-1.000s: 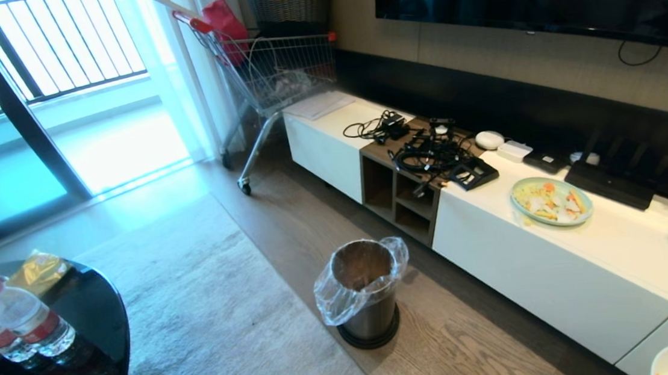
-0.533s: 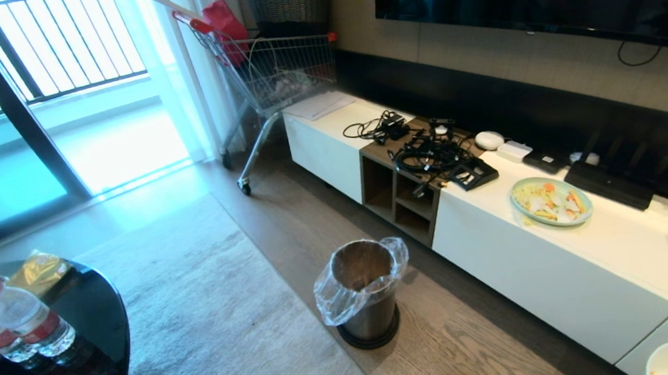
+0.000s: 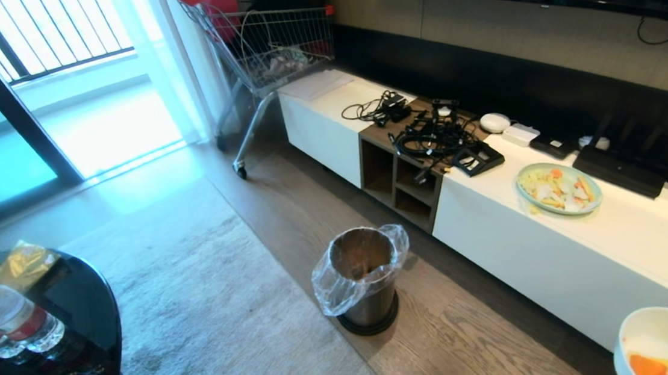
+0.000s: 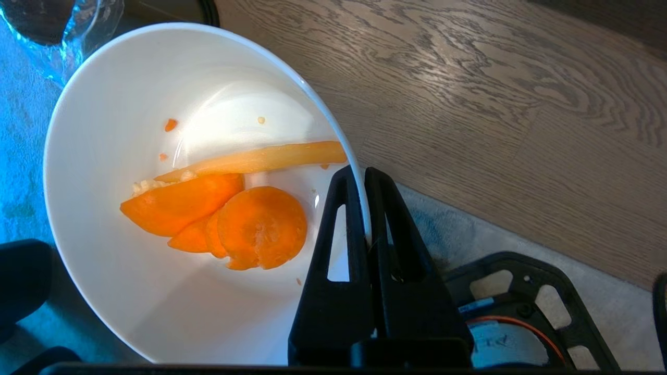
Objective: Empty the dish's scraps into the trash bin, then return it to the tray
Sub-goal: Move the bowl over the trash can
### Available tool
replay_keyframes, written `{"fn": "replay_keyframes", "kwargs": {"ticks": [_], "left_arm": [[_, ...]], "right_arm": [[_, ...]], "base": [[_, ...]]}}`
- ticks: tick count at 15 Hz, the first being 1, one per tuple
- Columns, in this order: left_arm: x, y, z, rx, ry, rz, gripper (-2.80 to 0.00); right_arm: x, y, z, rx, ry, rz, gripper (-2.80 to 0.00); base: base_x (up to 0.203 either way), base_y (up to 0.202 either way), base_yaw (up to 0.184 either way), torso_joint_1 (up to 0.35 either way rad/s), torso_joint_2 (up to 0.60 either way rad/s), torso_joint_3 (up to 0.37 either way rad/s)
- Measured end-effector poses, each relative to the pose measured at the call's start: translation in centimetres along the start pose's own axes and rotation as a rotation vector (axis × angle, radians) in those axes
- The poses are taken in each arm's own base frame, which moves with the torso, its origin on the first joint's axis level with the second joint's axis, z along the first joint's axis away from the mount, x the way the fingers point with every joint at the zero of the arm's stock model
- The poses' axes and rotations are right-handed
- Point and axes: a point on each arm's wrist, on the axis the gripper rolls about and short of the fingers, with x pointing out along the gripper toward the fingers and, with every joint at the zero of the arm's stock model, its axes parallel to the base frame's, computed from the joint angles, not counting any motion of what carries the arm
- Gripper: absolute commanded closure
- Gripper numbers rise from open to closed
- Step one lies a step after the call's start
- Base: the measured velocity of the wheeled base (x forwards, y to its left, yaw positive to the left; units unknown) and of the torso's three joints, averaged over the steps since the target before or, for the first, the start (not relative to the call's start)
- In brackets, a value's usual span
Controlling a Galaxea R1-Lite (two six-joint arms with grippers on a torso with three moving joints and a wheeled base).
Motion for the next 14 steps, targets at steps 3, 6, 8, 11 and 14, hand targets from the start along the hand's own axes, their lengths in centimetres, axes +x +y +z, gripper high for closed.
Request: {"fn": "replay_keyframes", "kwargs": {"ticks": [3,6,8,11,14], "left_arm": [[0.0,0.0,0.0,0.000,0.000,0.000,0.00],[0.0,0.0,0.0,0.000,0.000,0.000,0.00],[0.0,0.0,0.0,0.000,0.000,0.000,0.00],[0.0,0.0,0.0,0.000,0.000,0.000,0.00],[0.0,0.0,0.0,0.000,0.000,0.000,0.00]], "right_arm": [[0.5,1.4,1.3,0.001,-0.012,0.010,0.00],[0.9,2.7,2.6,-0.018,-0.025,0.020,0.00],[1.1,3.3,3.1,-0.037,-0.021,0.018,0.00],[1.5,4.3,4.0,-0.054,-0.018,0.014,0.00],[2.0,5.7,5.3,-0.076,-0.042,0.034,0.00]], "base": [[0.000,0.000,0.000,0.005,0.00,-0.192],[0.000,0.000,0.000,0.000,0.00,-0.201],[0.000,0.000,0.000,0.003,0.00,-0.201],[0.000,0.000,0.000,0.005,0.00,-0.200],[0.000,0.000,0.000,0.003,0.00,-0.196]]}}
